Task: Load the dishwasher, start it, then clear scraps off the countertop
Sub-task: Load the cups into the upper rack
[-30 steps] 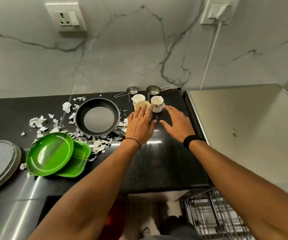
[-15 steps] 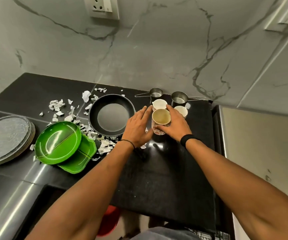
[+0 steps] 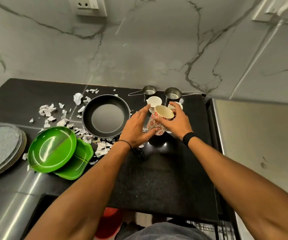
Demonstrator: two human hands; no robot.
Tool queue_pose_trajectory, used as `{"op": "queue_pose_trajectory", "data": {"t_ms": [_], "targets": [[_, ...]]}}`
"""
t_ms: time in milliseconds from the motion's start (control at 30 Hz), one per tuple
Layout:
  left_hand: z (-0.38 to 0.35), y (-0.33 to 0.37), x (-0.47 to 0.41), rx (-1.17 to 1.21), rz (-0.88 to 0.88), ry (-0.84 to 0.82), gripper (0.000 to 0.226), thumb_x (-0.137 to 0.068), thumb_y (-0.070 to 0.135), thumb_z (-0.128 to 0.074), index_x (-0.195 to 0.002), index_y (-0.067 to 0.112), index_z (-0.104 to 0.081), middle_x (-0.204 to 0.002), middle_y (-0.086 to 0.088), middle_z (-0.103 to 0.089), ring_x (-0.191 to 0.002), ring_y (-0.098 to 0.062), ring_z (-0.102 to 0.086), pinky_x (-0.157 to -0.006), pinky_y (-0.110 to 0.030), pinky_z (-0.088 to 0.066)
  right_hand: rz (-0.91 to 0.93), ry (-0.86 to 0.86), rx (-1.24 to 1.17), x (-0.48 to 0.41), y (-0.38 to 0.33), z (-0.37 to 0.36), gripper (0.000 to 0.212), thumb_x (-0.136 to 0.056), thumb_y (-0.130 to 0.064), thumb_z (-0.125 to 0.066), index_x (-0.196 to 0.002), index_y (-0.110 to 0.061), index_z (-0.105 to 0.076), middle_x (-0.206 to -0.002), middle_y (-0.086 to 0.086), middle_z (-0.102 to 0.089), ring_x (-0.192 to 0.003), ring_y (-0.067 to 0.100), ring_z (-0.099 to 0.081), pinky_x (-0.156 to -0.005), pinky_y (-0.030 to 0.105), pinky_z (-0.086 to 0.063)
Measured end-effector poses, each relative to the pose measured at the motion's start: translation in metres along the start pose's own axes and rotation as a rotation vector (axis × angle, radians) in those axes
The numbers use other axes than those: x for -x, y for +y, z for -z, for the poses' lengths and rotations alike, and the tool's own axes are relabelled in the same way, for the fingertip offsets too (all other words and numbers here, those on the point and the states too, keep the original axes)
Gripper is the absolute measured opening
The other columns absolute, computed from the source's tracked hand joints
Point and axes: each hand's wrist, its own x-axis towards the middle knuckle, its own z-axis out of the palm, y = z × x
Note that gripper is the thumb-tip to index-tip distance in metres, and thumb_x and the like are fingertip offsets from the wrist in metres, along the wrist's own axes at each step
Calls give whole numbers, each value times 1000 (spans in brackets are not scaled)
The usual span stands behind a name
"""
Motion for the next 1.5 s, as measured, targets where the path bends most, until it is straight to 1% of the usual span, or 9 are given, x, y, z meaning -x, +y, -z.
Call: {"op": "queue_pose_trajectory", "data": {"t_ms": [133, 267, 400, 600, 733, 933, 1100, 1367, 1500], "targets": [[-3, 19, 2, 82, -151, -63, 99, -88, 50, -71, -162, 24, -10, -158, -7, -37, -137, -22, -44, -114, -41, -40, -99, 126, -89, 22, 3, 16, 77, -76, -54, -80, -140, -28, -46, -114, -5, -64, -105, 10, -63, -82, 19, -51], [-13, 37, 11, 76, -315, -144, 108, -85, 62, -71, -163, 26, -4, -169, 0, -9, -153, -21, -21, -120, -45, -34, -219, 213, -185, 52, 7, 27, 86, -65, -78, -71, -134, -32, -49, -110, -1, -68, -102, 13, -67, -91, 37, -57], [-23, 52, 25, 66, -487, -199, 114, -80, 54, -79, -163, 27, -6, -170, 2, 0, -153, -24, -22, -118, -39, -33, -353, 316, -332, 88, 16, 34, 77, -70, -81, -63, -123, -27, -58, -110, 0, -69, -100, 15, -69, -90, 40, -58], [-43, 82, 49, 30, -689, -229, 103, -78, 38, -85, -159, 15, -25, -164, -10, -25, -140, -32, -43, -110, -39, -46, -510, 366, -533, 152, 27, 44, 57, -88, -72, -52, -103, -21, -72, -97, 6, -76, -94, 22, -71, -83, 37, -59], [-56, 112, 64, 31, -731, -281, 96, -75, 37, -84, -153, 16, -33, -156, -6, -35, -127, -30, -54, -93, -41, -57, -555, 423, -544, 196, 37, 55, 66, -88, -78, -44, -108, -21, -70, -99, 6, -76, -93, 23, -72, -83, 37, -60], [-80, 175, 85, 134, -688, -387, 86, -72, 37, -83, -146, 20, -41, -145, 0, -47, -115, -26, -60, -89, -38, -54, -465, 627, -111, 267, 62, 85, 77, -80, -89, -36, -135, -37, -47, -127, 0, -65, -109, 21, -65, -98, 46, -54], [-103, 221, 108, 152, -709, -524, 83, -73, 28, -81, -141, 21, -34, -138, -10, -52, -99, -40, -66, -79, -45, -57, -248, 523, 349, 337, 71, 105, 90, -80, -73, -63, -152, -38, -22, -158, -3, -28, -139, 21, -37, -111, 38, -37], [-140, 285, 169, 154, -890, -688, 83, -70, 31, -84, -136, 18, -35, -135, -8, -54, -101, -37, -66, -79, -41, -55, -403, 601, 441, 429, 106, 125, 77, -90, -69, -51, -155, -36, -23, -162, 0, -27, -143, 27, -37, -113, 51, -40], [-155, 311, 202, 196, -940, -713, 82, -73, 31, -83, -139, 19, -35, -138, -9, -52, -101, -38, -66, -80, -43, -57, -412, 681, 427, 471, 118, 134, 69, -94, -58, -55, -153, -32, -30, -158, 1, -34, -137, 24, -43, -107, 36, -43]]}}
